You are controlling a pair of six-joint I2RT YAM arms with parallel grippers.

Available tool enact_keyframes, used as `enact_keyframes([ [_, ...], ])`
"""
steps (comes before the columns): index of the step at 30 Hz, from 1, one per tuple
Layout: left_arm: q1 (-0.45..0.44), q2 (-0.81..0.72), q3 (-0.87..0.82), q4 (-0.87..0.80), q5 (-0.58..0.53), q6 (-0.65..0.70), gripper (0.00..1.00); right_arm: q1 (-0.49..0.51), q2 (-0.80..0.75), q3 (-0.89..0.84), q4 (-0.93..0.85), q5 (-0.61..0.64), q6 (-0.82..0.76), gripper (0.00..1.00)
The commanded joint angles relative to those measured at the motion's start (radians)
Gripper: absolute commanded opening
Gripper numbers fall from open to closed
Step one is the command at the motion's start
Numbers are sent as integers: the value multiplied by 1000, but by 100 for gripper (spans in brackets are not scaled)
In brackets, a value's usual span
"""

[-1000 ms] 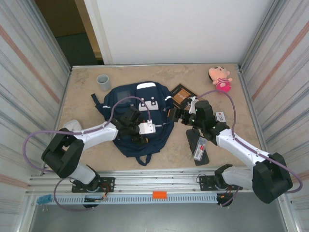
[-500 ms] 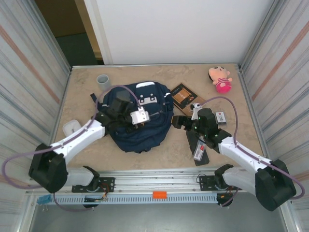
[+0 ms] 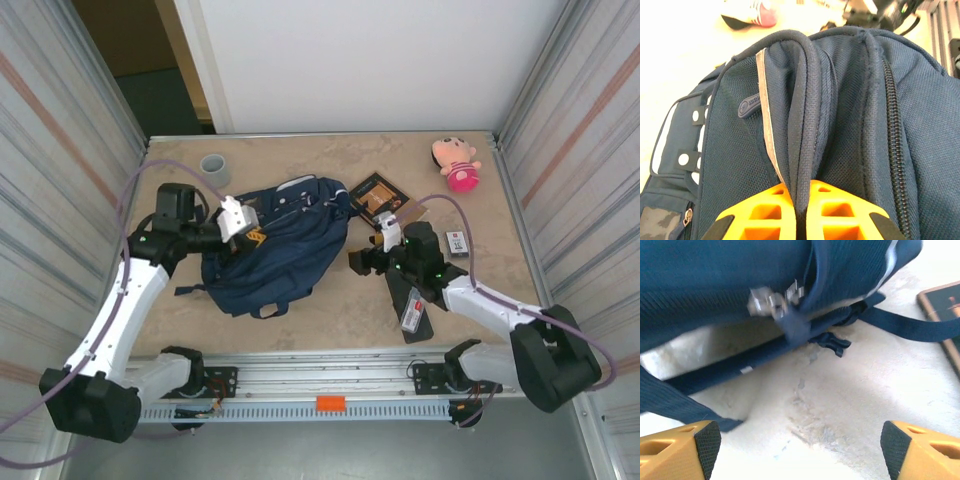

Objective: Pack books, pencil case, and school supplies into a backpack

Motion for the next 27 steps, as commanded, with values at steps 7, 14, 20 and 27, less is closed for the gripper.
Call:
enact_keyframes([
  [7,56,-35,70,7,245,87,0,41,122,43,130,-47,-178,83],
  [14,56,-31,66,-23,232,116,0,11,127,75,144,-129,-217,79],
  [20,56,-29,46,-16,205,120,0,-15,78,69,143,-247,-214,64],
  [27,56,-26,30,8,188,121,0,-33,48,75,101,-376,-206,53],
])
